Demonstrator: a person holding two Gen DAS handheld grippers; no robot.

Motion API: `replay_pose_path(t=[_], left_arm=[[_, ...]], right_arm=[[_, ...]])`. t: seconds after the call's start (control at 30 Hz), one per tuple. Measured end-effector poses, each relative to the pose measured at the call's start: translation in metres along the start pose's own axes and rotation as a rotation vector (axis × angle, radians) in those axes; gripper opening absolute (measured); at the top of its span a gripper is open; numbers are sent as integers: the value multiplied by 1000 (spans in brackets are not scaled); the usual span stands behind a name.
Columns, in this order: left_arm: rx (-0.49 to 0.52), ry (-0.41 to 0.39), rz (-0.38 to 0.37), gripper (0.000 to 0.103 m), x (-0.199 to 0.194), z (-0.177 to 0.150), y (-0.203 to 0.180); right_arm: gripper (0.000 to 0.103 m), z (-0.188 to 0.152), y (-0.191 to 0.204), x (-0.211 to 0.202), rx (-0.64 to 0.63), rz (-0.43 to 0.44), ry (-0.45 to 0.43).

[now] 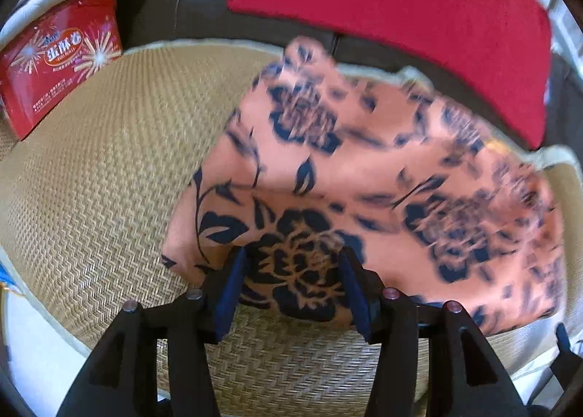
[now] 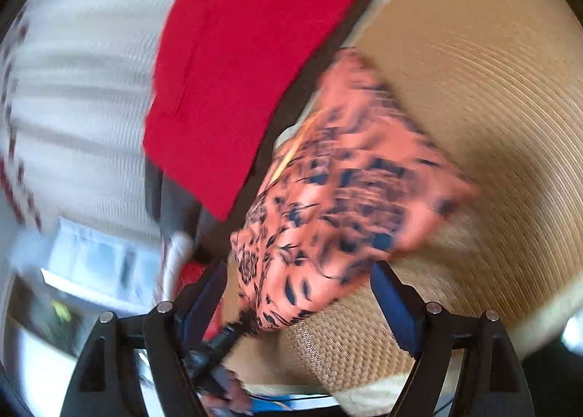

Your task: Fold small clothes

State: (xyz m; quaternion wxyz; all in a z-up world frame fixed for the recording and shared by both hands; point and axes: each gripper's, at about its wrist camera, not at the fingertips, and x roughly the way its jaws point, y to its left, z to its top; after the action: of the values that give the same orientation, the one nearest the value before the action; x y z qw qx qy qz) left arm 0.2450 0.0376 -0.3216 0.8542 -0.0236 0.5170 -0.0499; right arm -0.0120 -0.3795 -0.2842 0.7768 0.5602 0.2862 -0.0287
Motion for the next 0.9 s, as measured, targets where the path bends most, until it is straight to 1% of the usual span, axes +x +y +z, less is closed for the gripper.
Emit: replay_pose_path(t=[0.07,0.13,0.2,0.23,0.27,0.3,0.33,0.37,0.4,0.43,0.5,0.53,0.57,0.6,0.63,0.7,0.77,0.8,0.87,0.9], left_arm=[[-5,11,-5,53,3,1,-1],[-7,-8,-36,53,0,7,0],[-36,-35,-66,53,-6,14,7],[-51,-46,-64,53,-8,18,12],[-61,-52,-51,53,-9,21,17],[-73,-56,-31,53,-8,25,23],[-89,-58,-14,53,-7,29,30],[-102,-58,-4,53,-5,32,36],[-112,-55,5,53,-3,35,41],[-116,-45,9,53,0,38,46],[-126,-33,20,53,3,39,52],[-142,-38,22,53,2,40,57],[-161,-45,12,53,2,42,62],[-185,-56,-5,53,-2,44,70],[-198,-63,-4,53,-4,46,75],[-223,-82,11,53,-6,52,86],[-253,-103,14,53,-9,58,98],[-272,-118,17,53,-13,60,106],[-296,-135,26,53,-18,61,117],[-317,-148,32,53,-21,60,126]], right_arm=[[84,3,-18,-1,66,-34,-15],[84,7,-31,3,127,-73,-28],[82,17,-37,10,153,-93,-75],[82,22,-42,12,166,-103,-97],[81,27,-43,16,180,-110,-100],[77,32,-47,20,203,-113,-98],[72,36,-50,25,226,-107,-109],[69,38,-50,28,232,-96,-128],[61,40,-48,33,228,-109,-140],[50,43,-46,35,221,-126,-157],[33,49,-45,44,229,-159,-190],[29,50,-45,48,235,-161,-203],[27,52,-44,48,231,-163,-211],[23,52,-37,50,203,-179,-220],[20,52,-23,52,142,-208,-234],[18,47,11,55,1,-234,-261],[16,40,58,61,-155,-240,-270],[15,36,77,64,-213,-238,-269],[15,21,125,77,-352,-224,-251],[15,12,144,85,-400,-206,-234]])
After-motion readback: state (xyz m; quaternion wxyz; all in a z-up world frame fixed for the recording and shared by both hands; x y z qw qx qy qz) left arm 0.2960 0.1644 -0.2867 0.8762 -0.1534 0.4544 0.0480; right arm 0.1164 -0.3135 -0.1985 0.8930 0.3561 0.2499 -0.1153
